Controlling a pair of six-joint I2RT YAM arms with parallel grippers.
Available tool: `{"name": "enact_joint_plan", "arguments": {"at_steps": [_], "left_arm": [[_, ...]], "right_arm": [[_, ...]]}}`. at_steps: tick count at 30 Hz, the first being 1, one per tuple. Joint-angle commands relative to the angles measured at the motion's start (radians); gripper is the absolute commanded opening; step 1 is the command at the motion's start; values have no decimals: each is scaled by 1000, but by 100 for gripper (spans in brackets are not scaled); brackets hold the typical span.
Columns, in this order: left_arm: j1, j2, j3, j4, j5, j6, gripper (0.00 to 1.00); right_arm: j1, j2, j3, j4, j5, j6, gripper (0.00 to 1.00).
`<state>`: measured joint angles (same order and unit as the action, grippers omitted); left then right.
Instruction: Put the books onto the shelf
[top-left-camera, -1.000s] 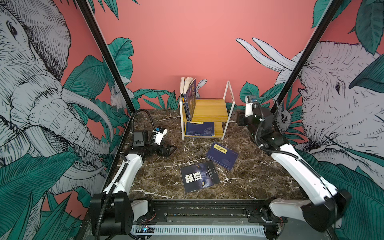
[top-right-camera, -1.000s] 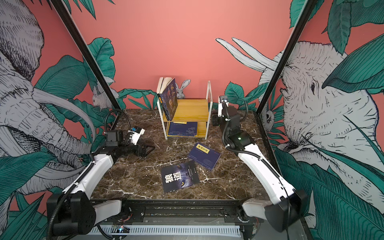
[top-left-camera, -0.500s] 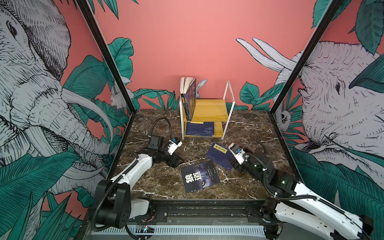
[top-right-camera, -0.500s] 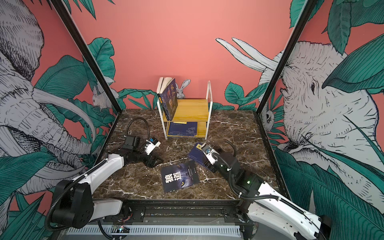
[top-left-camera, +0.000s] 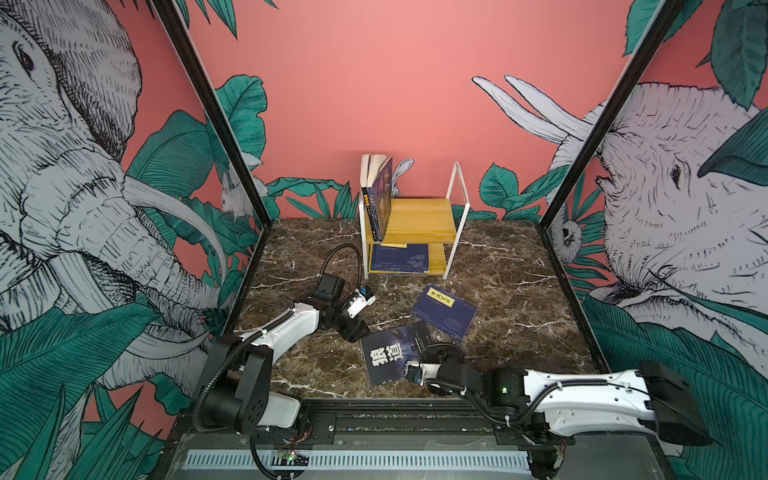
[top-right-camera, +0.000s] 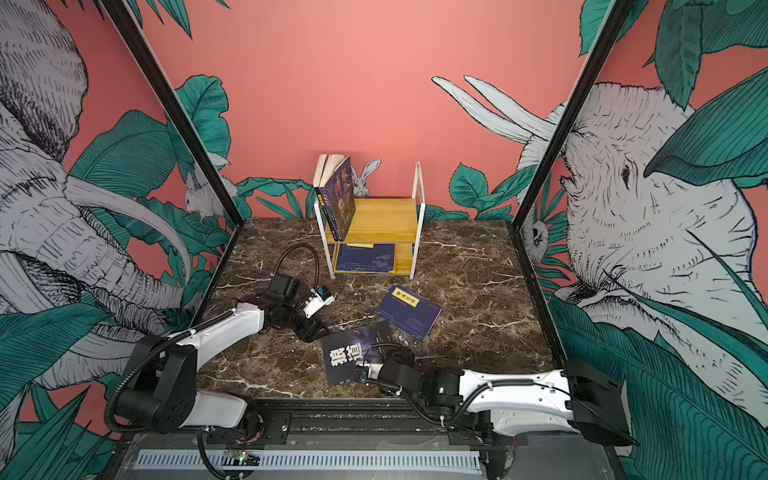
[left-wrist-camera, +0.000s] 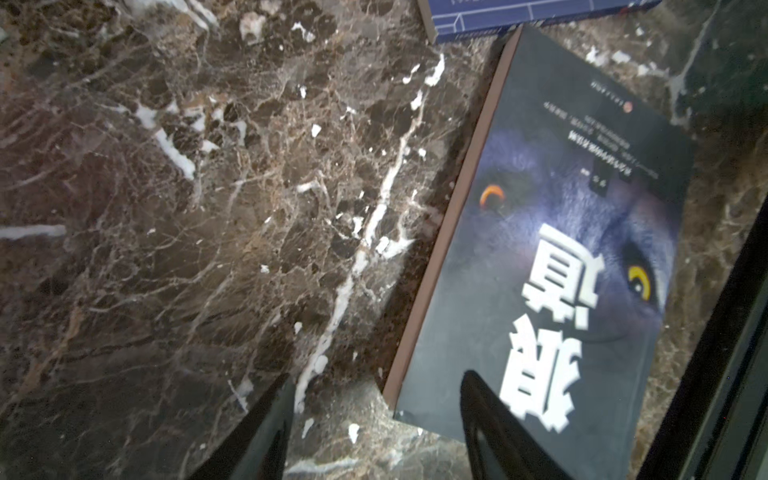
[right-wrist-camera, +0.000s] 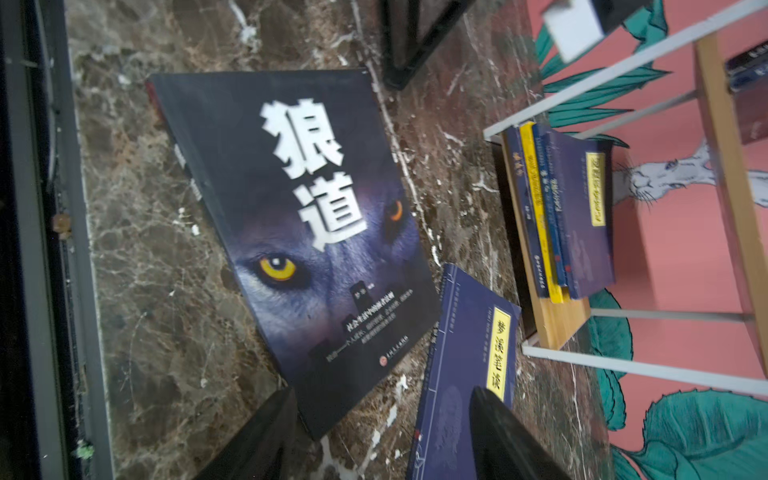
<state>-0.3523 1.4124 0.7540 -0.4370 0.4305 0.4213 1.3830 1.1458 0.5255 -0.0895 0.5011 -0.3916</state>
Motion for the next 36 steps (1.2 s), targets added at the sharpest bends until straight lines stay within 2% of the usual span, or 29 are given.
{"name": "enact_joint_plan", "arguments": {"at_steps": [1, 4, 9, 17, 20, 22, 24, 26, 30, 32, 36], "left_arm": [[-16, 16, 31, -56, -20, 42, 58], [-41, 32, 55, -115, 15, 77, 51], [-57, 61, 59, -133, 29, 76, 48], [-78, 128, 92, -172, -2, 110, 39], [-91, 148, 90, -177, -12, 122, 31], [-103, 163, 81, -170, -27, 131, 18], [-116, 171, 82, -178, -45, 141, 7], [-121, 175, 81, -183, -55, 152, 3], [-128, 203, 74, -164, -80, 170, 1], [-132, 216, 82, -167, -88, 173, 0], [-157, 237, 69, -151, -85, 178, 0]], "right_arm": [[10, 75, 29, 105, -12, -49, 68], [10, 144, 77, 84, -43, -57, 67], [10, 218, 97, 94, -69, -65, 67], [10, 313, 139, 90, -132, -78, 66], [10, 347, 163, 47, -170, -81, 67], [10, 377, 163, 57, -176, -96, 67], [10, 412, 171, 62, -165, -106, 67], [10, 442, 183, 60, -156, -118, 67], [10, 518, 173, 143, -104, -176, 66], [11, 543, 164, 205, -37, -204, 65], [16, 590, 103, 481, 86, -305, 65]]}}
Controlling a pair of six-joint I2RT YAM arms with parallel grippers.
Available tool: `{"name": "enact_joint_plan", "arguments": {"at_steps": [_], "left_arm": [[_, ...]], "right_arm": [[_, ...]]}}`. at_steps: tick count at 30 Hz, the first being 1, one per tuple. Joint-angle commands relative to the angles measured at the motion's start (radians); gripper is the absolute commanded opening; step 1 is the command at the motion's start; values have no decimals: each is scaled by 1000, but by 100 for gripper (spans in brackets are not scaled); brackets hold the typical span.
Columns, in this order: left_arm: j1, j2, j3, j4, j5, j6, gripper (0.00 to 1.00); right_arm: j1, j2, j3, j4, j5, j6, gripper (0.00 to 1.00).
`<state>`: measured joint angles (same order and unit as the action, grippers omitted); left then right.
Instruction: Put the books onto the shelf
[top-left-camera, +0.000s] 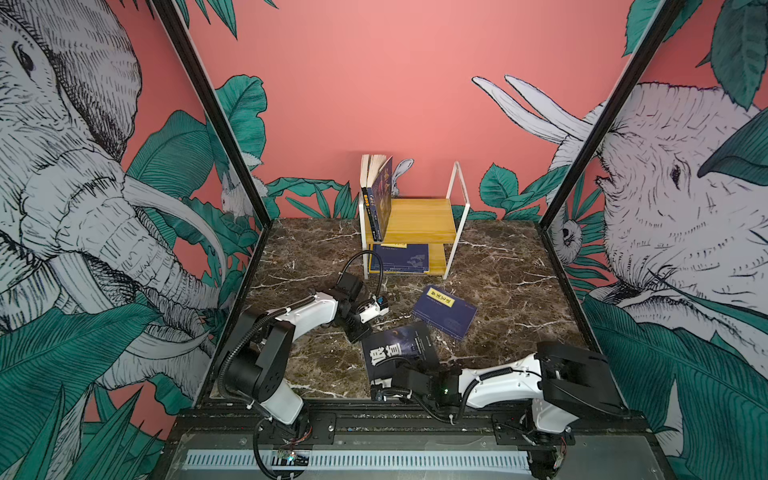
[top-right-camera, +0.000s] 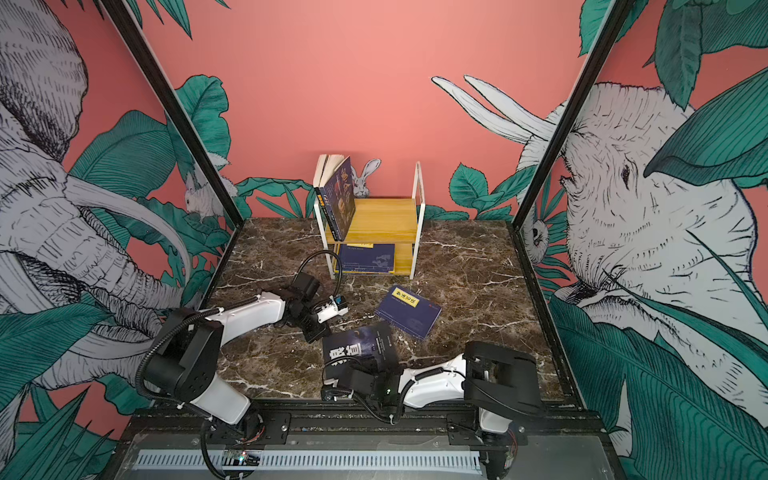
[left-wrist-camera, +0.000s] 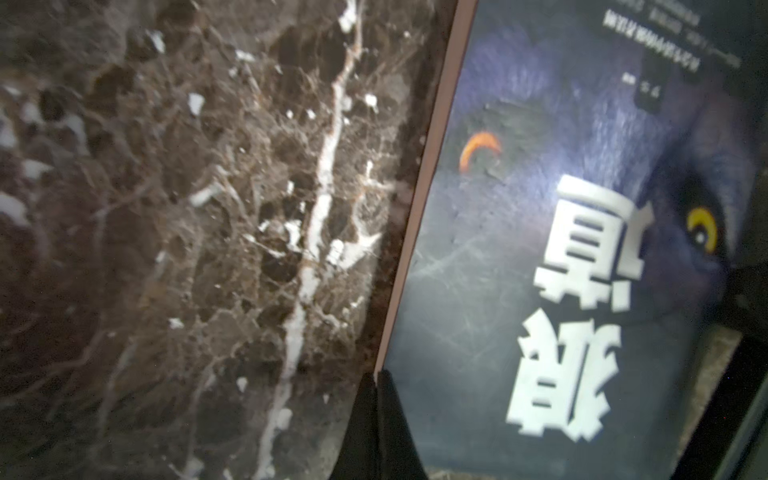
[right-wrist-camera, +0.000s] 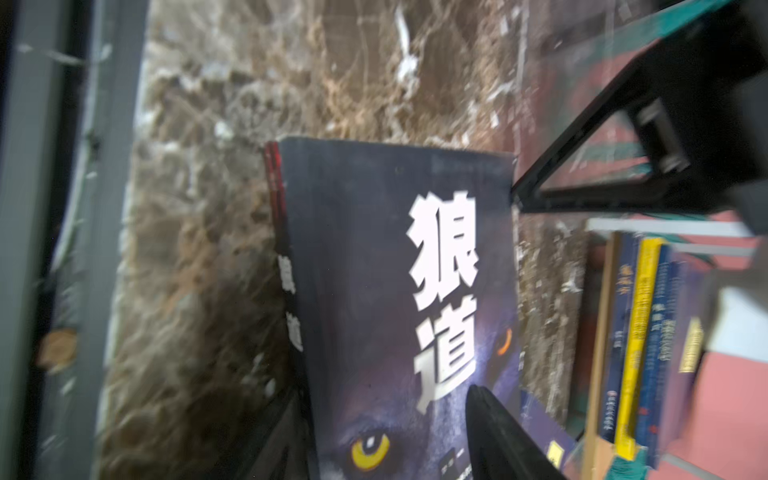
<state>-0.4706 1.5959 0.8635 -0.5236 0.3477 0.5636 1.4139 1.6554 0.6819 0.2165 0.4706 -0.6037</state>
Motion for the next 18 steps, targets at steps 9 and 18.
{"name": "enact_joint_plan", "arguments": {"at_steps": [9, 18], "left_arm": [[-104, 58, -40, -81, -18, 33, 0], [-103, 43, -43, -88, -25, 32, 0]], "right_arm": [[-5, 175, -85, 745, 377, -438, 62], [-3, 227, -112, 1064, 437, -631, 63]]}}
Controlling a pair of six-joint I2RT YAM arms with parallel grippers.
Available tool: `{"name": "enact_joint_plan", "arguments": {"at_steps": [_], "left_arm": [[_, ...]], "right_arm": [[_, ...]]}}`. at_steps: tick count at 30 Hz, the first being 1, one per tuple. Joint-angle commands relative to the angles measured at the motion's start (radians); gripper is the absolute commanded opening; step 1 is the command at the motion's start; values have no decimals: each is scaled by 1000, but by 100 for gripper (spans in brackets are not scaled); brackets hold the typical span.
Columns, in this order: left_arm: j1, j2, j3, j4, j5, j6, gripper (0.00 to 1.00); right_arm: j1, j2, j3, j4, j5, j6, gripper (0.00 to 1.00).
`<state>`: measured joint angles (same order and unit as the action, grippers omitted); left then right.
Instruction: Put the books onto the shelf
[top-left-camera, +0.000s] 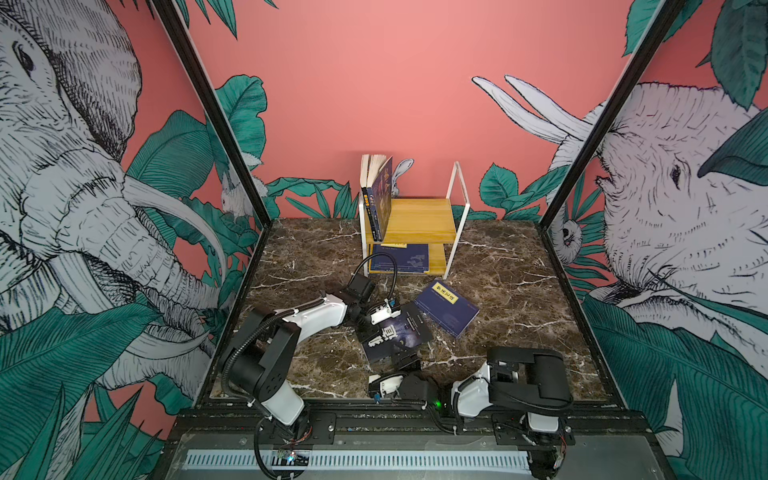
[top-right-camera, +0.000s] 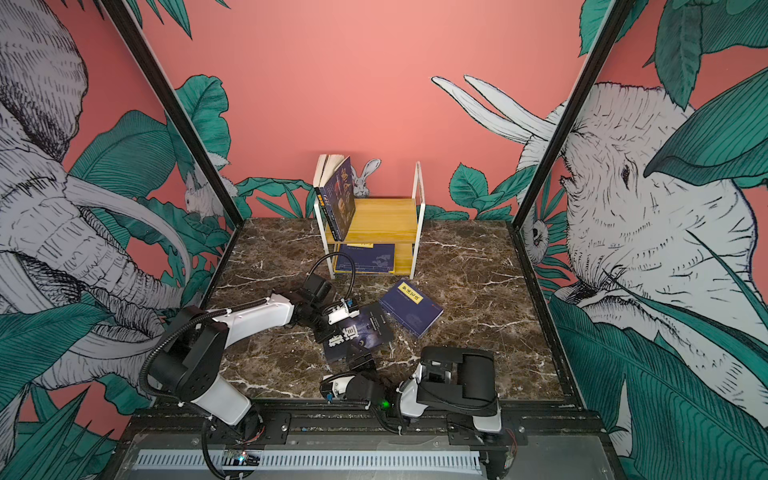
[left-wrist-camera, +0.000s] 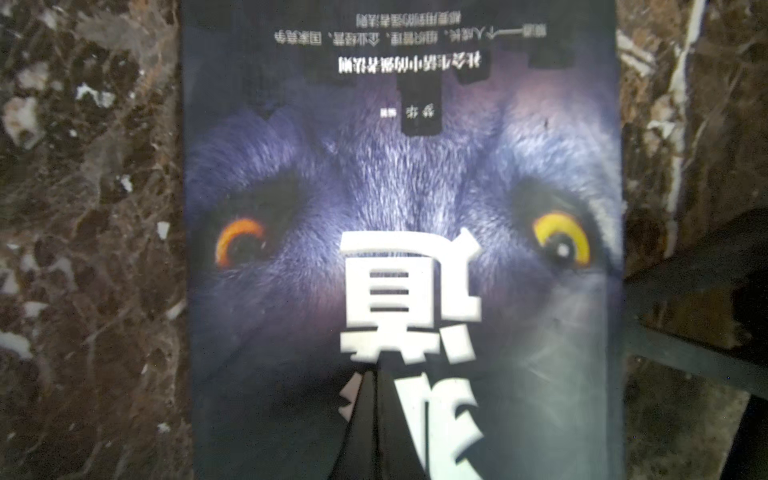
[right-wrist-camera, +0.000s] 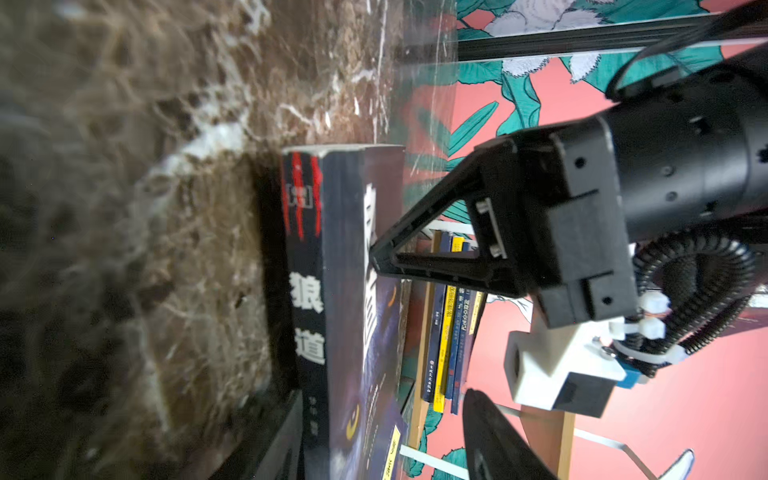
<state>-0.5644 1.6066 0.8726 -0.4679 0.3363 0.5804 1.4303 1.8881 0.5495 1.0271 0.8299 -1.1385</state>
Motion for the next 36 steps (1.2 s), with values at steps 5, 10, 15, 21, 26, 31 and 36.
{"name": "enact_joint_plan", "arguments": {"at_steps": [5, 10, 15, 21, 26, 31, 36], "left_arm": [[-6, -40, -57, -143, -1, -8, 0], [-6, -22, -68, -130, 21, 8, 0], [-6, -17, -61, -131, 14, -3, 0], [13, -95, 89, -254, 23, -49, 5], [162, -191, 149, -266, 111, -250, 29], [309, -365, -38, -40, 213, -643, 50], [356, -335, -200, 141, 346, -941, 59]], "right_arm": [[-19, -13, 8, 301, 76, -70, 62], [-23, 5, 44, 140, -21, 4, 58], [-33, 0, 87, -74, -85, 87, 59], [-36, -209, 36, -367, -109, 246, 65], [-132, -478, 48, -813, -287, 634, 65], [-331, -606, 64, -946, -531, 953, 65], [-447, -544, 98, -930, -568, 1100, 63]]}}
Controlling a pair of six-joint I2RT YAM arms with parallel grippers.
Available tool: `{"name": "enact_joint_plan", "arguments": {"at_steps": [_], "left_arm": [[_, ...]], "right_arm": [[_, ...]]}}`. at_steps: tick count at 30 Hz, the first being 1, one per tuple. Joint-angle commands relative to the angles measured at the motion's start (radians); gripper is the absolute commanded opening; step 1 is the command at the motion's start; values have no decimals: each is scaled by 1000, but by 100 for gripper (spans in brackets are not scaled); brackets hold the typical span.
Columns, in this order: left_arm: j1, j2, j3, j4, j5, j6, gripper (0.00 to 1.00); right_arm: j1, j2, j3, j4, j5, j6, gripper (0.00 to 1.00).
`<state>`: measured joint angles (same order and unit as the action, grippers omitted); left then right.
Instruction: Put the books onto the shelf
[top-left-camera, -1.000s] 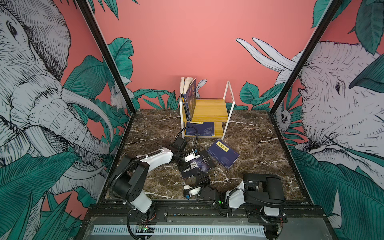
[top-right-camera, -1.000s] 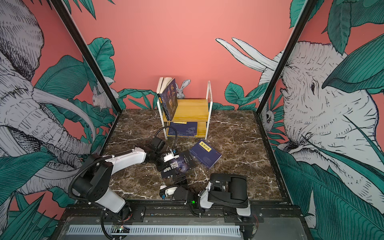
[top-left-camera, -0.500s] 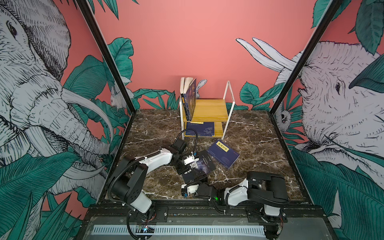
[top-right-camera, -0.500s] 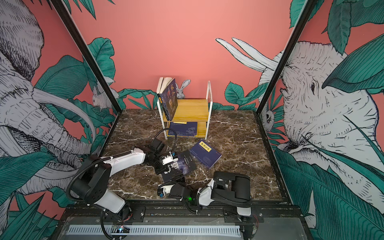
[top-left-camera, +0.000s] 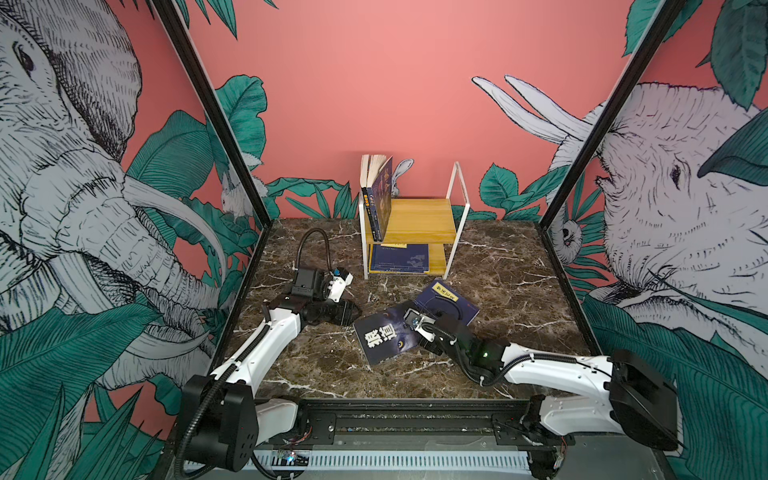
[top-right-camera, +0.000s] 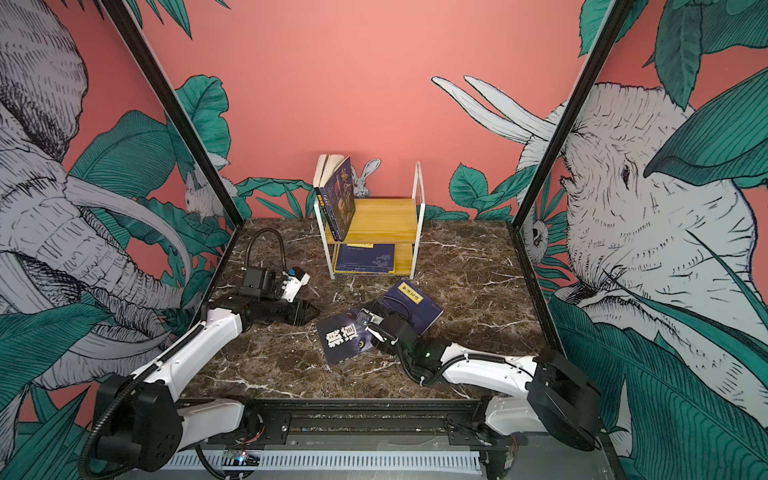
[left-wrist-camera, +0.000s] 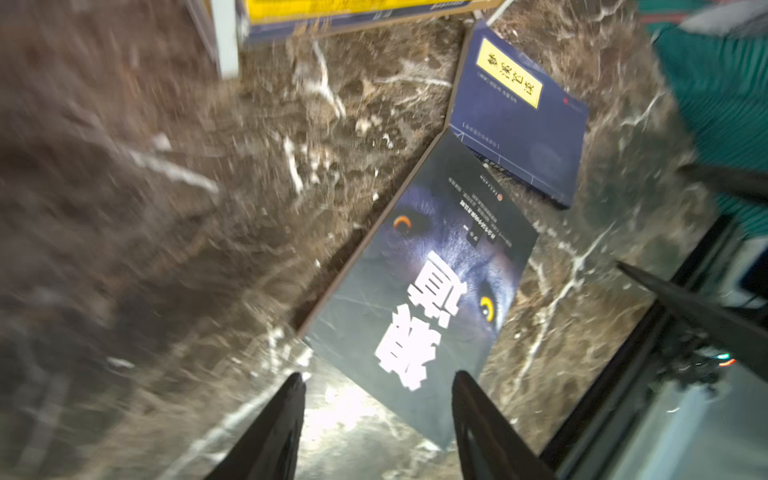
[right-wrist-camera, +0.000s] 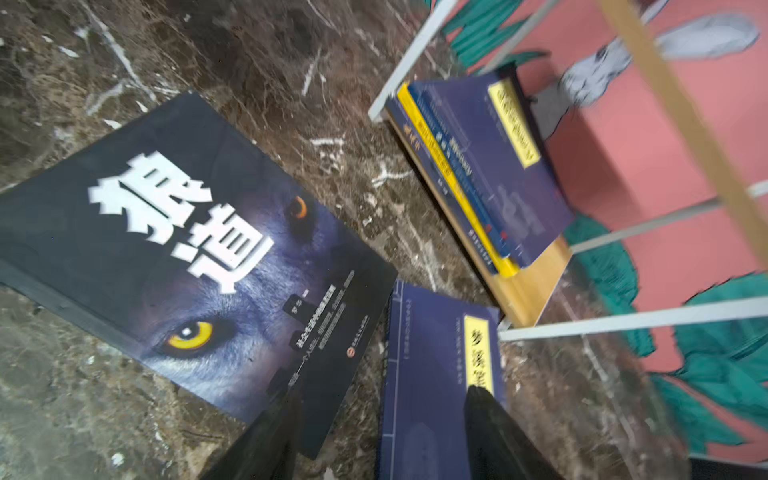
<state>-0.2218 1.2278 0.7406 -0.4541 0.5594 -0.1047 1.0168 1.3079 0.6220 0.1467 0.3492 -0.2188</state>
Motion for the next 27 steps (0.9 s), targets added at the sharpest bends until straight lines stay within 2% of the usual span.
{"name": "enact_joint_plan", "arguments": {"at_steps": [1, 5, 10, 15, 20, 23, 27], "left_arm": [[13, 71, -77, 156, 134, -281, 59], [13, 116, -82, 218, 109, -325, 59], [13, 151, -117, 244, 75, -374, 64], [16, 157, -102, 161, -27, -335, 66], [21, 127, -104, 143, -55, -331, 66], [22, 165, -140, 209, -59, -350, 64], [21, 231, -122, 301, 33, -403, 56]], "right_arm": [[-58, 58, 34, -44, -93, 220, 62], [-133, 136, 60, -46, -133, 380, 57], [-167, 214, 68, -45, -165, 472, 55], [-173, 267, 73, -63, -185, 469, 53], [-174, 281, 70, -72, -195, 470, 52], [-173, 286, 64, -68, -194, 466, 51], [-173, 284, 48, -66, -201, 473, 51]]}}
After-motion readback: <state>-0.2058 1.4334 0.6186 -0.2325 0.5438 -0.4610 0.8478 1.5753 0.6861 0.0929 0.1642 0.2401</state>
